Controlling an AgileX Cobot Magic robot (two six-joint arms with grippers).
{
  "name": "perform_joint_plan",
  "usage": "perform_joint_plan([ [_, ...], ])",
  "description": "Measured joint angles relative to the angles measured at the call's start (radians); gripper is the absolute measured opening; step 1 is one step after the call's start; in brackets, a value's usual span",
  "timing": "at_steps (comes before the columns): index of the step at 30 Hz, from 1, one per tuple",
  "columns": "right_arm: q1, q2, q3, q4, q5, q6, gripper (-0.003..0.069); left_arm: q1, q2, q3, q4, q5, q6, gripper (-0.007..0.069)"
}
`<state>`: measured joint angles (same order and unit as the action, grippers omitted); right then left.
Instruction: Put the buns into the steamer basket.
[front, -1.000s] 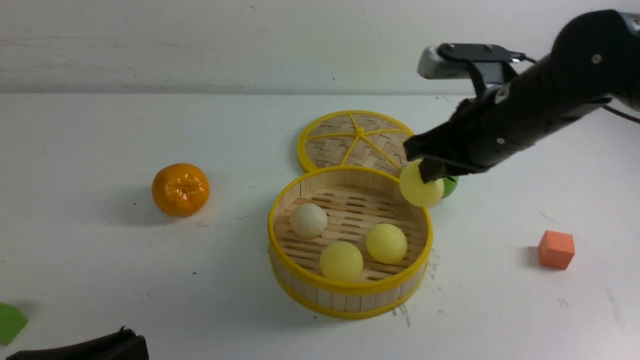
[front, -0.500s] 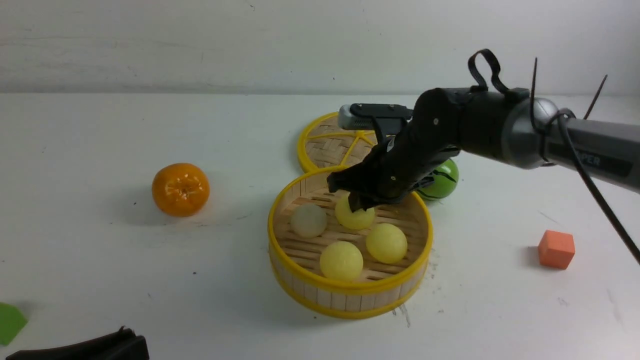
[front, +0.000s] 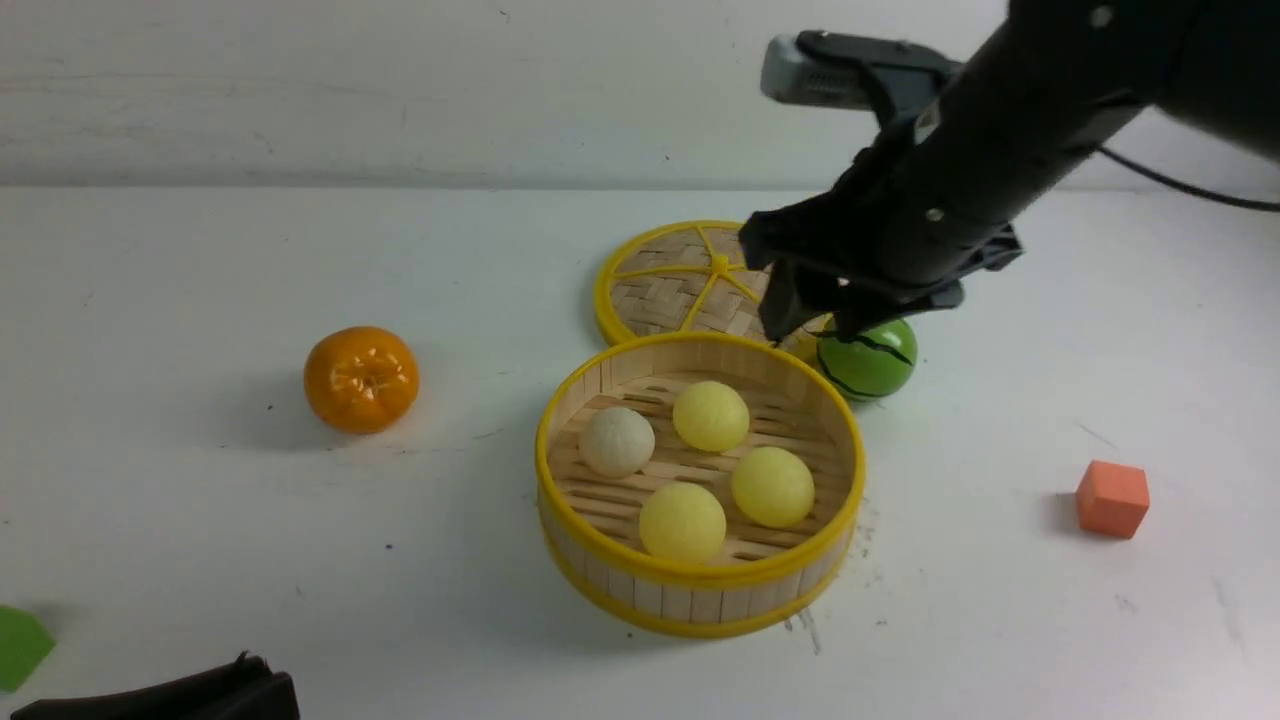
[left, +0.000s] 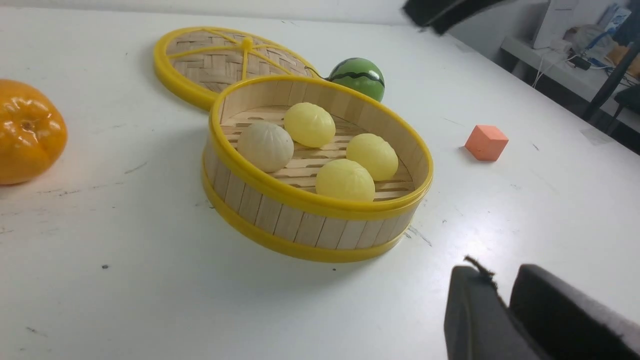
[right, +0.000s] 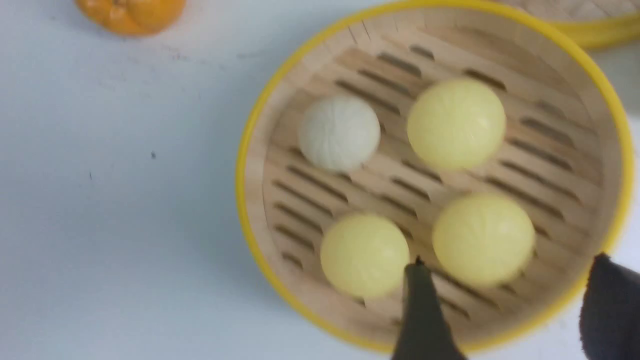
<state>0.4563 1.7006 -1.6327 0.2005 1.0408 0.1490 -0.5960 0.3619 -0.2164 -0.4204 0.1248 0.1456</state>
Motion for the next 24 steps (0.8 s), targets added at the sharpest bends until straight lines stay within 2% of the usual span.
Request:
perform_joint_plan([
  [1, 0.005, -0.039, 0.028, -0.019, 0.02, 0.018, 0.034, 0.0, 0.0, 0.0, 0.0, 0.0, 0.0, 0.011],
  [3, 0.024, -0.153, 0.129, -0.059, 0.045, 0.057, 0.0219, 0.0, 0.0, 0.0, 0.0, 0.0, 0.0, 0.011],
  [7, 0.056, -0.326, 0.306, -0.07, 0.042, 0.084, 0.0025, 0.0, 0.0, 0.0, 0.0, 0.0, 0.0, 0.0112],
  [10, 0.062, -0.401, 0.38, -0.034, 0.073, 0.088, -0.0018, 0.0, 0.0, 0.0, 0.0, 0.0, 0.0, 0.0114],
  [15, 0.062, -0.495, 0.441, 0.025, 0.195, 0.091, -0.002, 0.0, 0.0, 0.0, 0.0, 0.0, 0.0, 0.012],
  [21, 0.062, -0.518, 0.445, 0.031, 0.204, 0.091, -0.002, 0.0, 0.0, 0.0, 0.0, 0.0, 0.0, 0.0122],
  [24, 0.062, -0.57, 0.468, -0.009, 0.2, 0.055, -0.002, 0.0, 0.0, 0.0, 0.0, 0.0, 0.0, 0.0125],
])
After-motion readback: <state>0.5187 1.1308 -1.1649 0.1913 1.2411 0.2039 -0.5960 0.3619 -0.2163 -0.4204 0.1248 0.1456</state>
